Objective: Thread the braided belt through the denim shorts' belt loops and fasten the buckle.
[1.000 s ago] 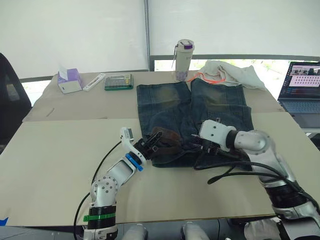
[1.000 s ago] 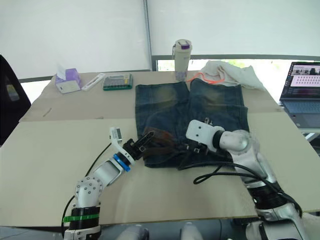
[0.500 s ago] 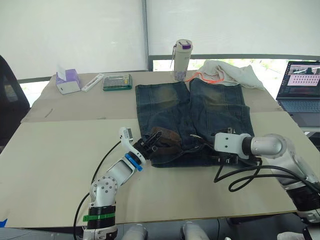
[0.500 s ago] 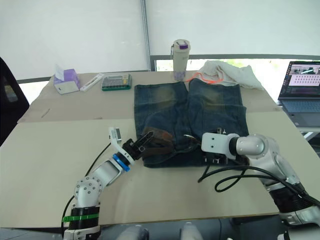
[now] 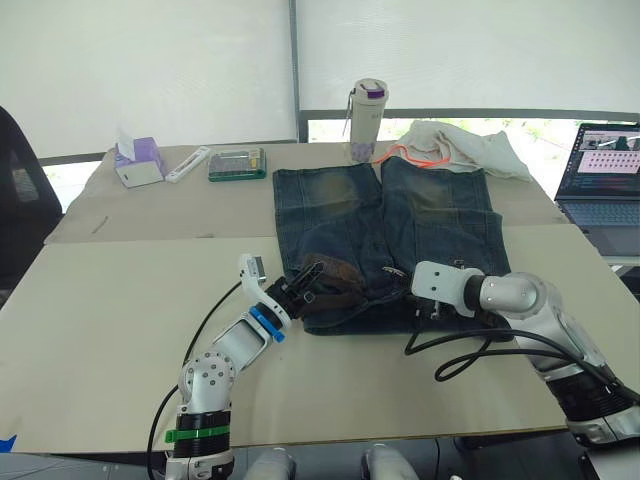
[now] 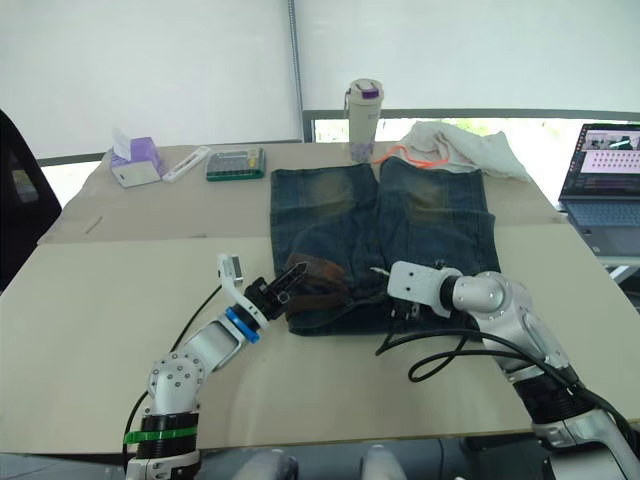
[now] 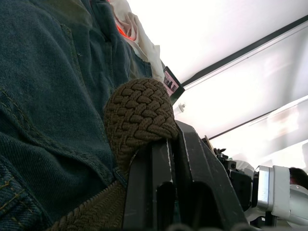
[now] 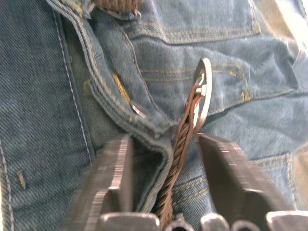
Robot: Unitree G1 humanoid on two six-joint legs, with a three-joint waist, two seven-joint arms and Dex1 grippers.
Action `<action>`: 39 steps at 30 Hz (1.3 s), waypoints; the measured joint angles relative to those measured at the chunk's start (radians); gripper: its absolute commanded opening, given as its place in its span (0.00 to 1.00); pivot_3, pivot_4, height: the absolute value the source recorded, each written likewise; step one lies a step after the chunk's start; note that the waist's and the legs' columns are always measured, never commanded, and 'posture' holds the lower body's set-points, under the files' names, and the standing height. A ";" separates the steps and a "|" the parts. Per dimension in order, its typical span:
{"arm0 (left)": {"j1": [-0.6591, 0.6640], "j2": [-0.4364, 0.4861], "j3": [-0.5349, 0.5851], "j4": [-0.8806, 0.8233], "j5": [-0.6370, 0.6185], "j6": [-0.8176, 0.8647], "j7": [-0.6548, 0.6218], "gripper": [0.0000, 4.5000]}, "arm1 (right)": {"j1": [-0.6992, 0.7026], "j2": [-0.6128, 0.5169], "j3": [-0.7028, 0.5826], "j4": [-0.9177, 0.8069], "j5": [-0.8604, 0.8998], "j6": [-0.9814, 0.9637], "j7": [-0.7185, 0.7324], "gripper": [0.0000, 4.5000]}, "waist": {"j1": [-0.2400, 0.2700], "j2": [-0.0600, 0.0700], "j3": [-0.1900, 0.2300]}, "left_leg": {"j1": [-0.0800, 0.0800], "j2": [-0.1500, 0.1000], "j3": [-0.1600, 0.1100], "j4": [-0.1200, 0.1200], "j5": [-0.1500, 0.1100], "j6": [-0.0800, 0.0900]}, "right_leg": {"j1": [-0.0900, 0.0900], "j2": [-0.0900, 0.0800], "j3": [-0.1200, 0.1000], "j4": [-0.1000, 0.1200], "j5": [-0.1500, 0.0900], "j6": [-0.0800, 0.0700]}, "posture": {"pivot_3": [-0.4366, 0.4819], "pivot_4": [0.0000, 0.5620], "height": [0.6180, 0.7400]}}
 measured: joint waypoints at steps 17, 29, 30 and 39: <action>-0.038 0.009 0.005 0.000 -0.019 0.042 0.050 0.00 | 0.122 0.344 -0.203 -0.083 0.189 0.192 -0.259 0.01 | -0.003 -0.001 -0.001 | 0.000 0.001 0.000 0.000 0.000 0.000 | 0.000 0.001 0.001 0.001 0.000 0.000 | 0.48 0.27 1.00; -0.231 -0.150 0.138 0.112 -0.329 0.124 0.380 0.00 | 0.256 0.563 -0.284 -0.114 0.269 -0.065 -0.507 0.01 | -0.002 -0.001 -0.001 | 0.001 0.000 0.000 0.000 0.000 0.000 | -0.001 0.001 0.001 0.001 0.000 0.000 | 0.48 0.27 1.00; -0.242 -0.154 0.139 0.114 -0.351 0.122 0.396 0.00 | 0.257 0.568 -0.283 -0.114 0.269 -0.085 -0.518 0.01 | -0.003 -0.001 -0.001 | 0.001 0.000 0.000 0.000 0.000 0.000 | -0.001 0.001 0.001 0.001 0.000 0.000 | 0.48 0.27 1.00; -0.280 -0.162 0.141 0.180 -0.478 0.014 0.508 0.00 | 0.275 0.645 -0.291 -0.025 0.206 -0.359 -0.706 0.01 | -0.001 0.000 -0.001 | 0.001 0.000 0.000 0.000 0.000 -0.001 | 0.000 0.001 0.001 0.001 0.000 0.000 | 0.48 0.27 1.00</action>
